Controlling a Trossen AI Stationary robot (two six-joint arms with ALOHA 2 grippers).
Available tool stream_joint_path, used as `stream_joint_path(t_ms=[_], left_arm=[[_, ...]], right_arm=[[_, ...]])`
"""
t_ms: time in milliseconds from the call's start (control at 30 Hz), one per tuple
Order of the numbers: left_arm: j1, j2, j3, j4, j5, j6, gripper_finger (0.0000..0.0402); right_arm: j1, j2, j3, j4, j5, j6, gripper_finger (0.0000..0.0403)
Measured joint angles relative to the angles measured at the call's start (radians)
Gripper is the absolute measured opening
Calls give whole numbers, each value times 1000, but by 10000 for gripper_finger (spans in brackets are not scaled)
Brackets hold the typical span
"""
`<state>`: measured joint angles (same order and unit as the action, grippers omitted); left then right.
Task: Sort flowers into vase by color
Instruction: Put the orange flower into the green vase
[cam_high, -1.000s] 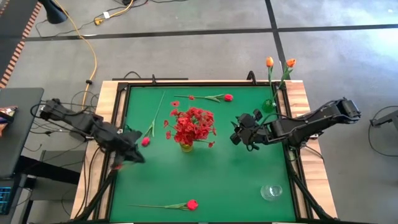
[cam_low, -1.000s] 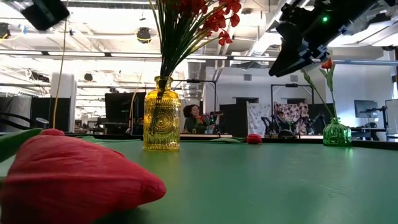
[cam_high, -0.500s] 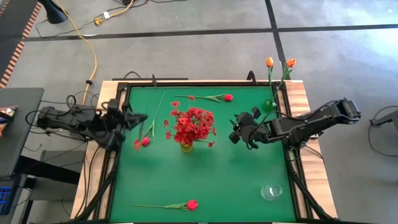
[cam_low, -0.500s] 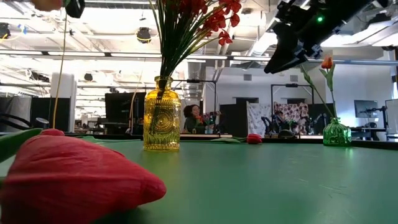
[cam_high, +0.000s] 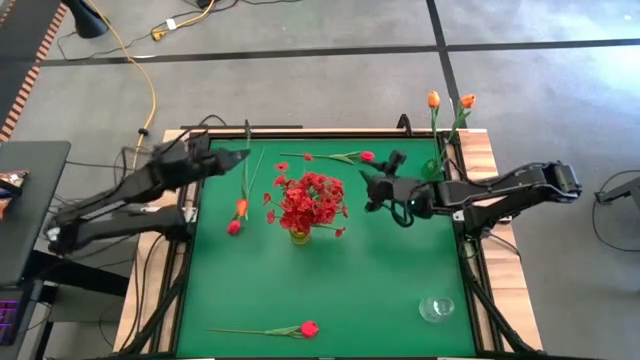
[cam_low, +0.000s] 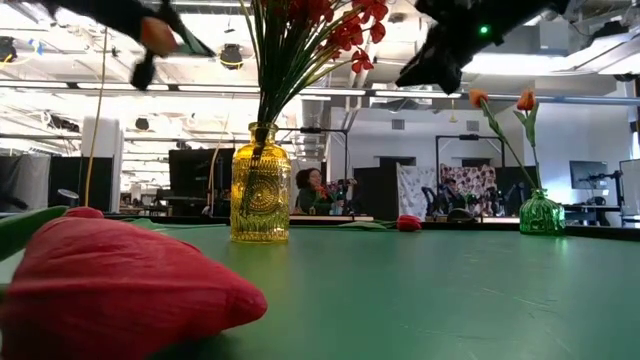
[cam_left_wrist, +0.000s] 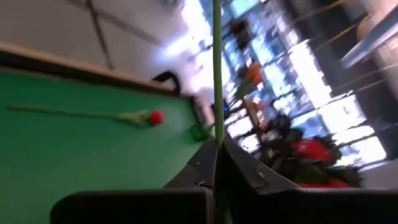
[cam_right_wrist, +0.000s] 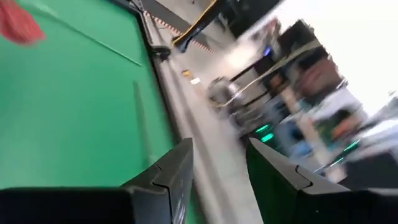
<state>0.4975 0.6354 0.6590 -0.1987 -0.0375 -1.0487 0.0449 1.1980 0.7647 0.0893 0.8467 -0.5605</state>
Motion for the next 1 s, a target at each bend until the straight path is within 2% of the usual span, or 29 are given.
stream_joint_path(t_ms=[100,200,333,500,667,800,1000], left_arm=[[171,117,0,48,230,21,0],[294,245,1,103,438,27,0],[366,405,1,249,585,-17,0],[368,591,1,550,679,-177,0],[356,762,4,788,707,-327,0],[333,854,58,787,709,-341,0],[270,983,202,788,755,-332,0]], right_arm=[[-21,0,0,64,0,-214,176],[-51,0,0,85,-7,-342,176],[-93,0,0,83,-8,-388,176],[-146,0,0,80,-32,-394,176],[-189,0,0,77,-174,-440,176],[-213,0,0,77,-255,-447,176],[-264,6,0,87,-350,-529,176]])
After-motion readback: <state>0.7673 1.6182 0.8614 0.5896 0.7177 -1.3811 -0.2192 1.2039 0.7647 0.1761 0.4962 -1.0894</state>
